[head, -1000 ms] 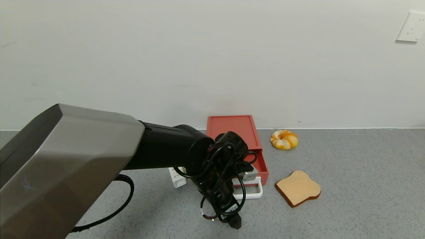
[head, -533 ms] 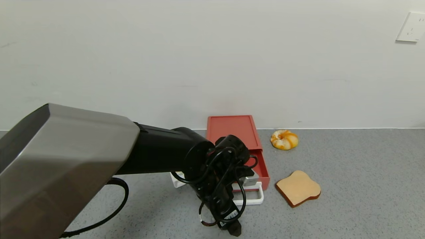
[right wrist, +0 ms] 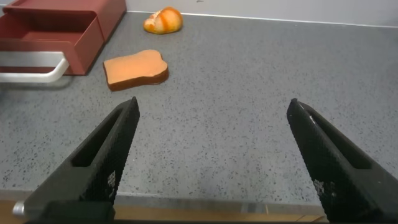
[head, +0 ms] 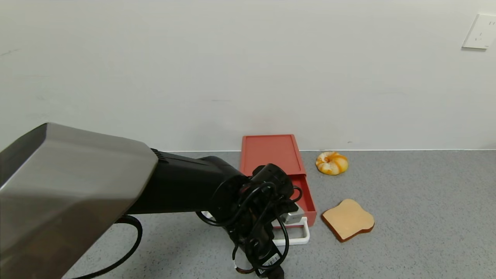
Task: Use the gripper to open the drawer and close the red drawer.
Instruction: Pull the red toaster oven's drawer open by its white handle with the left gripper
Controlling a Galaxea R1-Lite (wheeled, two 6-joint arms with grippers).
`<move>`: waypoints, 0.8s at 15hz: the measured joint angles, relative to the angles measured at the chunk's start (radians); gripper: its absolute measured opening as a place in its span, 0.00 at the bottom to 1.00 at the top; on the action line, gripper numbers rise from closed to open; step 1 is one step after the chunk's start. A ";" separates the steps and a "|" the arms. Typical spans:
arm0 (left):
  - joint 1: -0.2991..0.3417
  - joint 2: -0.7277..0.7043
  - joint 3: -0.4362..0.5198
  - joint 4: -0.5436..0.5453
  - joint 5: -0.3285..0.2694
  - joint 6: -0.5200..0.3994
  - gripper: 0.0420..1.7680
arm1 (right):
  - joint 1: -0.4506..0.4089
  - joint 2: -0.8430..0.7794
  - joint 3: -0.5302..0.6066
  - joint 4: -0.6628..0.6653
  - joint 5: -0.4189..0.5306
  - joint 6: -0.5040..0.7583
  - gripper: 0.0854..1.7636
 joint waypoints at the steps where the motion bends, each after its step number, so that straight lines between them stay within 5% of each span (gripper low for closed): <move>1: -0.004 -0.005 0.008 -0.001 0.000 -0.001 0.97 | 0.000 0.000 0.000 0.000 0.000 0.000 0.99; 12: -0.037 -0.034 0.059 -0.006 0.000 -0.044 0.97 | 0.000 0.000 0.000 0.000 0.000 0.000 0.99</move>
